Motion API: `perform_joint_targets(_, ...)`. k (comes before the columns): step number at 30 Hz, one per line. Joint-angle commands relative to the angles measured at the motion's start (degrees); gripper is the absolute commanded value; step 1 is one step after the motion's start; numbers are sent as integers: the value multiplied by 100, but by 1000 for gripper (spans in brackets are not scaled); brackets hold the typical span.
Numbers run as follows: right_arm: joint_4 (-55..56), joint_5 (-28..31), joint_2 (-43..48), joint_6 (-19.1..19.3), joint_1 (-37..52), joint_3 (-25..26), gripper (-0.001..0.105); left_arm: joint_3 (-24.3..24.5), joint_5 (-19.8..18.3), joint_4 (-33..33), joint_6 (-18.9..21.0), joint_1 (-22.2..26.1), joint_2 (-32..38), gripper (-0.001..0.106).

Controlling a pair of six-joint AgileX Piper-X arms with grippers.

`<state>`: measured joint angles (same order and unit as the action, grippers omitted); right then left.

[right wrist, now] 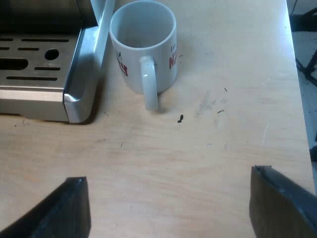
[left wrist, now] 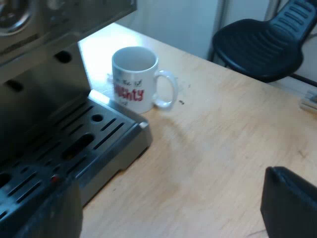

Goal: Place mug into machine

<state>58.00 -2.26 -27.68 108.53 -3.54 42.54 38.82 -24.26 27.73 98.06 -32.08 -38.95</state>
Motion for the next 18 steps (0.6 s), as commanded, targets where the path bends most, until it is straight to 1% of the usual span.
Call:
perform_joint_targets(1,-201,-59,-158,77,-2,64,67,37,44,-525,257,-155,-347,85)
perform_joint_targets(3,-293,-59,-236,53,-2,64,67,37,44,-776,371,-177,-581,85)
perform_joint_targets(12,-654,-59,-668,14,-2,64,67,37,44,-1623,374,-176,-1408,85)
perform_joint_targets(14,-763,-75,-803,14,-2,25,67,37,44,-1729,374,-217,-1535,85)
perform_joint_targets(16,-892,-128,-887,-63,-2,-21,67,37,44,-1870,374,-297,-1752,85)
perform_joint_targets(17,-1035,-236,-994,-92,-2,-102,67,37,44,-1882,374,-309,-1753,85)
perform_joint_targets(18,-1124,-285,-1061,-140,-2,-173,67,37,44,-1987,350,-387,-1894,85)
